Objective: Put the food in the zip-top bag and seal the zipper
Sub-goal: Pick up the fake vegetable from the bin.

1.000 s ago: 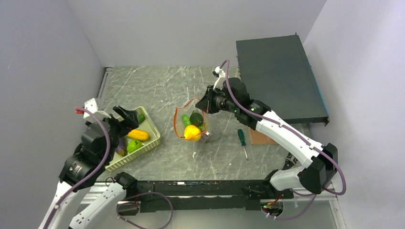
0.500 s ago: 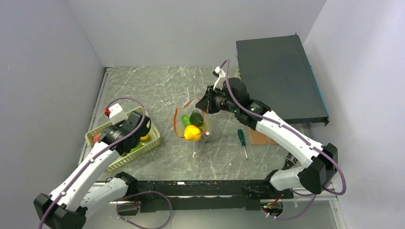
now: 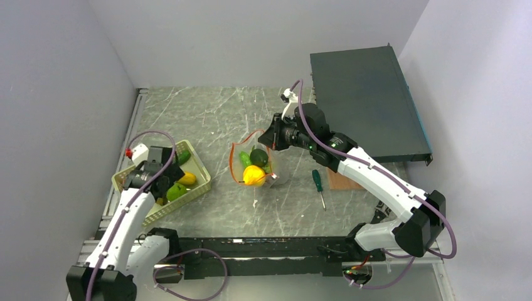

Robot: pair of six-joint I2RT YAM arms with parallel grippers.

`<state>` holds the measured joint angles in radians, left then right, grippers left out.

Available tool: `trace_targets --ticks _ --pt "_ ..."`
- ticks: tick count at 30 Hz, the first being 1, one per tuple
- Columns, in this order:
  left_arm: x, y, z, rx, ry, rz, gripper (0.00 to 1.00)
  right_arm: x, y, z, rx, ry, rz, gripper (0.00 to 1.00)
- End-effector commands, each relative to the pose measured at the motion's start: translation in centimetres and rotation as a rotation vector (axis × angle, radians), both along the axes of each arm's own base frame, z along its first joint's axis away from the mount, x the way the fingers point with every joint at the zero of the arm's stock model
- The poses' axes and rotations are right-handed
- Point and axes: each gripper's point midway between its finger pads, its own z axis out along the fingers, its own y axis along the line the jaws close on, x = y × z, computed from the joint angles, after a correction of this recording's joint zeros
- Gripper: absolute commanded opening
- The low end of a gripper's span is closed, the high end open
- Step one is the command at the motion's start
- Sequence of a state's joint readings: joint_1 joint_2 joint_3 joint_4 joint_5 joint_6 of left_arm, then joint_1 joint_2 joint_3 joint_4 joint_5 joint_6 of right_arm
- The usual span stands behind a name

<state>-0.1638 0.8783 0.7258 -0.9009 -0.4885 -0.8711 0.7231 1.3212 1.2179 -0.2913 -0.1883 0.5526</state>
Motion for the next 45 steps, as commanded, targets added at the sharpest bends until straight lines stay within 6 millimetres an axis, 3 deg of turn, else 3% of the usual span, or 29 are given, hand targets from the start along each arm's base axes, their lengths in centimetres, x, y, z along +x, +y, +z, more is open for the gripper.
trace_targets --ticks 1,5,10,20,27,32,36,45 --pt "2.1 2.4 2.2 0.046 -0.056 -0.055 1.00 0.1 0.2 2.7 0.059 -0.067 0.007 0.00" --pt "2.7 4.6 2.1 0.025 -0.056 -0.013 1.00 0.0 0.2 2.7 0.062 -0.066 0.007 0.00" --pt "3.3 5.5 0.4 -0.049 -0.027 0.006 1.00 0.0 0.2 2.7 0.062 -0.068 0.006 0.00" --pt "4.8 8.1 -0.1 0.039 0.024 -0.011 1.00 0.4 0.7 2.4 0.061 -0.060 0.016 0.00" --pt "5.1 7.7 -3.0 -0.105 0.033 -0.007 1.00 0.4 0.8 2.2 0.054 -0.062 0.018 0.00" --pt "5.3 8.9 -4.1 -0.125 0.039 0.025 1.00 0.4 0.8 2.3 0.058 -0.068 0.018 0.00" --pt "5.1 8.3 -5.9 -0.195 0.075 0.023 1.00 0.3 0.8 2.4 0.074 -0.071 0.024 0.00" --pt "4.4 8.0 -6.9 -0.219 0.117 0.048 1.00 0.1 0.6 2.5 0.080 -0.077 0.021 0.00"
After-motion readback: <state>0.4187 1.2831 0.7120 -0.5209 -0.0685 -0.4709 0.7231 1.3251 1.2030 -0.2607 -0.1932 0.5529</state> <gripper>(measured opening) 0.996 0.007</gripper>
